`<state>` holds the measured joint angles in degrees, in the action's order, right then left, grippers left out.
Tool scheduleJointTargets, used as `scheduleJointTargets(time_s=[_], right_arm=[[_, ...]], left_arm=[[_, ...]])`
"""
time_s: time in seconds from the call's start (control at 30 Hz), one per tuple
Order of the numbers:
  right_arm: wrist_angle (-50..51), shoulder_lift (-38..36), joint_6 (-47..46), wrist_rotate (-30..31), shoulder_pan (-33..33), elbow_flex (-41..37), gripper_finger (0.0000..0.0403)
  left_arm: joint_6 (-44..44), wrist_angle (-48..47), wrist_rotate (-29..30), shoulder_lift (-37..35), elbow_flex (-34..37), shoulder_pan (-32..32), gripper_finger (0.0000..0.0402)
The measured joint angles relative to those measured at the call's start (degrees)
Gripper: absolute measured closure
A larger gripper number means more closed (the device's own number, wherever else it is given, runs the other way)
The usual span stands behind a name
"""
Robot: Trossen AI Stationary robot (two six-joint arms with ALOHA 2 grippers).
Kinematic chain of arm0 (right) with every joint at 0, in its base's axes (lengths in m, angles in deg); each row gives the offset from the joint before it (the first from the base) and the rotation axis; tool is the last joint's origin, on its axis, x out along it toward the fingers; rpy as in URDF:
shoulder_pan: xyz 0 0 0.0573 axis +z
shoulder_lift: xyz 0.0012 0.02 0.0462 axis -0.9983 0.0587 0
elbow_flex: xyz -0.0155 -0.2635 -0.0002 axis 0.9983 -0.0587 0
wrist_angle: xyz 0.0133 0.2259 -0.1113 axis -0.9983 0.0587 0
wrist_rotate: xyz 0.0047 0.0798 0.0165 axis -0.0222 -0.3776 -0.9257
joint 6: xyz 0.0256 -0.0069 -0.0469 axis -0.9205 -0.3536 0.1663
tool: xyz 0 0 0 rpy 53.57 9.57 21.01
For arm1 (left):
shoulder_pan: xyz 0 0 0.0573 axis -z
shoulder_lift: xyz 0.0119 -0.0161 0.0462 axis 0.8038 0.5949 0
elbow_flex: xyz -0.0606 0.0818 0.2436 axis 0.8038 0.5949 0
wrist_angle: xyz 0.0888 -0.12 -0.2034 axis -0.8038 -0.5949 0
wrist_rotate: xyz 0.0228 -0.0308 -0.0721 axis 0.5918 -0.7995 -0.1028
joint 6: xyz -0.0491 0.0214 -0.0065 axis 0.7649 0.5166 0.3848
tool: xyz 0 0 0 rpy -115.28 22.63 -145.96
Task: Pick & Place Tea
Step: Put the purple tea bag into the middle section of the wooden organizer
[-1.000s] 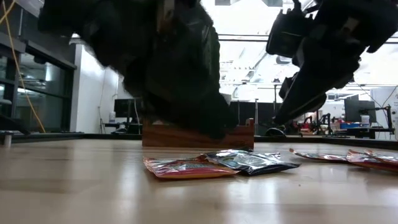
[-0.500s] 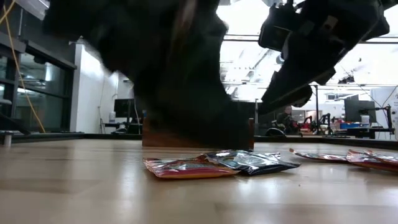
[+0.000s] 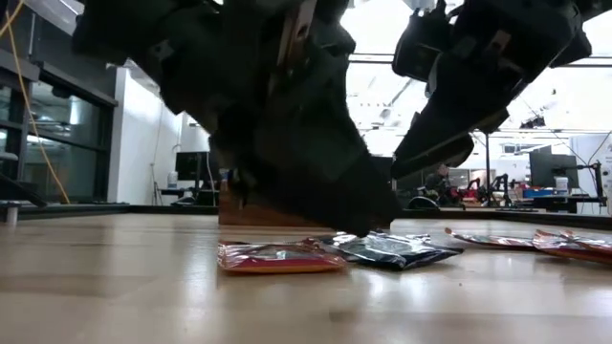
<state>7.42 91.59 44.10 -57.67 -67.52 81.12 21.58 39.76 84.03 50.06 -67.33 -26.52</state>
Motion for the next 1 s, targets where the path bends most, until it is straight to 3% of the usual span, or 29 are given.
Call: scheduleJointTargets(time_s=[0.23,0.5,1.0], right_arm=[[-1.6,3.0,-1.6,-3.3,-0.1,0.0,0.0224],[-7.3,6.0,-3.8,-3.8,-1.1,0.0,0.0224],[-13.5,11.0,-11.7,-11.2,-5.1,0.0,0.0224]], left_arm=[[0.5,-6.4,1.1,-0.1,0.0,0.0,0.0232],[0.3,-7.9,1.6,-0.2,0.3,0.0,0.0232],[0.0,-9.2,2.6,-0.2,0.4,-0.4,0.0232]])
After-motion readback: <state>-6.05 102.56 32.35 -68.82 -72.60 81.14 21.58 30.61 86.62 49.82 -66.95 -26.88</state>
